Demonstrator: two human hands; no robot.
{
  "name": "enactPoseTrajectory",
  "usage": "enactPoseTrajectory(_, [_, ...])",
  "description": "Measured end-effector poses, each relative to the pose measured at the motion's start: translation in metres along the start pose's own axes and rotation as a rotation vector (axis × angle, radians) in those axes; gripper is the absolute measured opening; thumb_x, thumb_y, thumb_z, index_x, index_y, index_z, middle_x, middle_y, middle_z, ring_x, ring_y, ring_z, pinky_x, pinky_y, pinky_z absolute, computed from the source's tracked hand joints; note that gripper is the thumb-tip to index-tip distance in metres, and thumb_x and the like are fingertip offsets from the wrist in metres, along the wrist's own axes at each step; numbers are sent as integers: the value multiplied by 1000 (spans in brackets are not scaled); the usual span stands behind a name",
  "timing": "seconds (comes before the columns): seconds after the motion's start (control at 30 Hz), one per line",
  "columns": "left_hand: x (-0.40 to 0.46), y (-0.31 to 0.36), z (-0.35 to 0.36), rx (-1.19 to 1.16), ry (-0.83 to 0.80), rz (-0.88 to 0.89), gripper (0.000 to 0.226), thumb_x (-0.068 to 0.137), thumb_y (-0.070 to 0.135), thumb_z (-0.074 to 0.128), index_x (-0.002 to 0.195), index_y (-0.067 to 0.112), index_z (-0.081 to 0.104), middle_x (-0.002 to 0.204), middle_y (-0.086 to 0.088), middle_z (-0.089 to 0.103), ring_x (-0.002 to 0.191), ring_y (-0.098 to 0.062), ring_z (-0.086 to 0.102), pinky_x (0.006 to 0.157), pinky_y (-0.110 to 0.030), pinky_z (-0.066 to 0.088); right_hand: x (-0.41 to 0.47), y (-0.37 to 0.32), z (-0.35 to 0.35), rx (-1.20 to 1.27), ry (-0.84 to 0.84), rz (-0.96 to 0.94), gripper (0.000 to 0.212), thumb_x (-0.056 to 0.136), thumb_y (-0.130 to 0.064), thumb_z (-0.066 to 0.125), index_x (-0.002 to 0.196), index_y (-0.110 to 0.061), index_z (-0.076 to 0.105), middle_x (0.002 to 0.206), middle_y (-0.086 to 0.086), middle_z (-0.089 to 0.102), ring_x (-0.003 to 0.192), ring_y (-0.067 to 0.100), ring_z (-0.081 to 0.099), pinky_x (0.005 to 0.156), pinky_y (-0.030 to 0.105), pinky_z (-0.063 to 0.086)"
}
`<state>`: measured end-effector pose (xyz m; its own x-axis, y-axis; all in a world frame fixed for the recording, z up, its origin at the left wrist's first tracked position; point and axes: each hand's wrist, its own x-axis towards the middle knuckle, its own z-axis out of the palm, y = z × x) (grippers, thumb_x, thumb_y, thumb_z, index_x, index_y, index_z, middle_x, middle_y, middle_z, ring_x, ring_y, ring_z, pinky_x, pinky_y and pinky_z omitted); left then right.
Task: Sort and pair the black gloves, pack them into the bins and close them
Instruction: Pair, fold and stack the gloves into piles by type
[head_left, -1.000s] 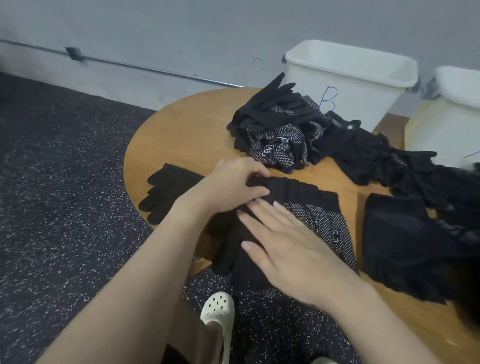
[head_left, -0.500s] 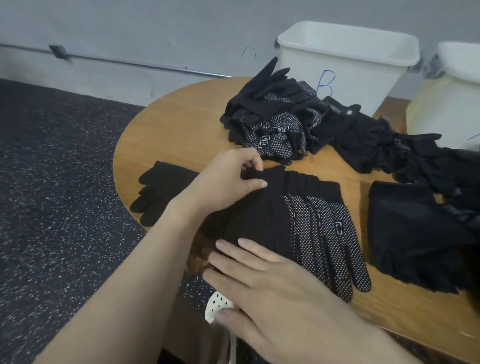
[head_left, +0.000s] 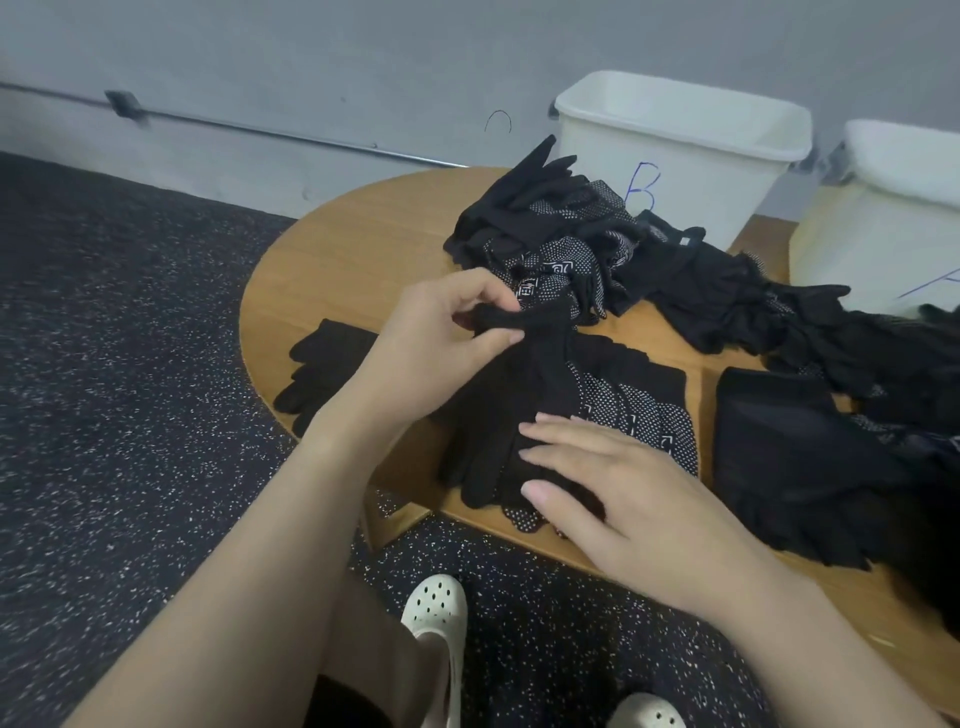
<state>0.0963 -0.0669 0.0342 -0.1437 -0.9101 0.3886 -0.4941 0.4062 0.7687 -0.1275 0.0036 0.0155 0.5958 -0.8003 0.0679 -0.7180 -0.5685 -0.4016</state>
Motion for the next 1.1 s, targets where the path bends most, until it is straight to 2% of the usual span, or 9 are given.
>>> enactPoseTrajectory(0.2, [-40, 3, -14, 63, -109, -36, 11, 89, 15, 80, 97, 22, 78, 91, 15, 76, 91, 0, 67, 83, -15, 50, 2, 4, -4, 141, 48, 23, 51, 93, -62, 48, 128, -34, 71, 141, -27, 57, 137, -14, 41, 120, 30, 36])
enactPoseTrajectory(0.3, [-55, 3, -15, 101, -146, -37, 15, 86, 21, 84, 97, 30, 80, 94, 18, 77, 93, -1, 70, 84, -23, 57, 0, 7, -17, 261, 125, 85, 30, 90, -51, 60, 112, -41, 77, 112, -36, 69, 103, -4, 69, 97, 19, 51])
enactPoseTrajectory(0.43, [-68, 3, -13, 164, -217, -131, 25, 77, 46, 86, 99, 38, 78, 94, 15, 77, 89, -7, 71, 82, -39, 60, -1, 14, -25, 277, 300, 118, 13, 93, -23, 71, 96, -31, 81, 90, -26, 74, 90, -5, 68, 80, 7, 47])
enactPoseTrajectory(0.5, [-68, 4, -10, 213, -258, -138, 39, 72, 66, 78, 98, 37, 80, 96, 16, 77, 90, -6, 71, 83, -39, 59, 1, 13, -22, 253, 353, 118, 14, 95, -20, 68, 91, -27, 80, 88, -21, 74, 90, -1, 68, 78, 15, 51])
enactPoseTrajectory(0.63, [-63, 4, -1, 241, -176, -43, 41, 94, 56, 60, 95, 21, 80, 92, 11, 76, 91, -7, 66, 84, -35, 53, 5, 7, -11, 167, 423, 73, 17, 98, -23, 60, 101, -20, 77, 102, -16, 69, 101, 7, 63, 90, 39, 54])
enactPoseTrajectory(0.73, [-59, 3, 8, 331, -153, 33, 31, 105, 34, 57, 127, 20, 72, 132, 6, 69, 125, -4, 56, 110, -31, 42, 11, -4, 1, 15, 413, 75, 34, 102, -26, 52, 131, -15, 66, 134, -4, 62, 127, 14, 53, 109, 42, 46])
enactPoseTrajectory(0.83, [-61, 5, 19, 447, -336, 41, 52, 111, 30, 43, 161, 20, 36, 168, 7, 28, 157, -9, 17, 129, -32, 12, 20, -17, 16, -71, 208, 99, 57, 110, -34, 32, 162, -11, 26, 170, 3, 20, 157, 13, 16, 129, 32, 12])
enactPoseTrajectory(0.97, [-78, -2, 22, 599, -494, 24, 58, 113, 39, 20, 164, 27, -5, 170, 15, -9, 154, 2, -18, 126, -24, -11, 25, -18, 31, -150, 17, 123, 62, 111, -39, 13, 164, -13, -5, 172, 1, -11, 157, 9, -14, 128, 31, -9])
enactPoseTrajectory(1.1, [-83, -5, 17, 673, -502, -72, 73, 101, 59, 1, 164, 24, -8, 169, 11, -18, 153, 1, -22, 127, -27, -13, 24, -17, 32, -178, -30, 162, 67, 108, -50, 5, 164, -15, -2, 172, -1, -12, 156, 9, -16, 128, 33, -10])
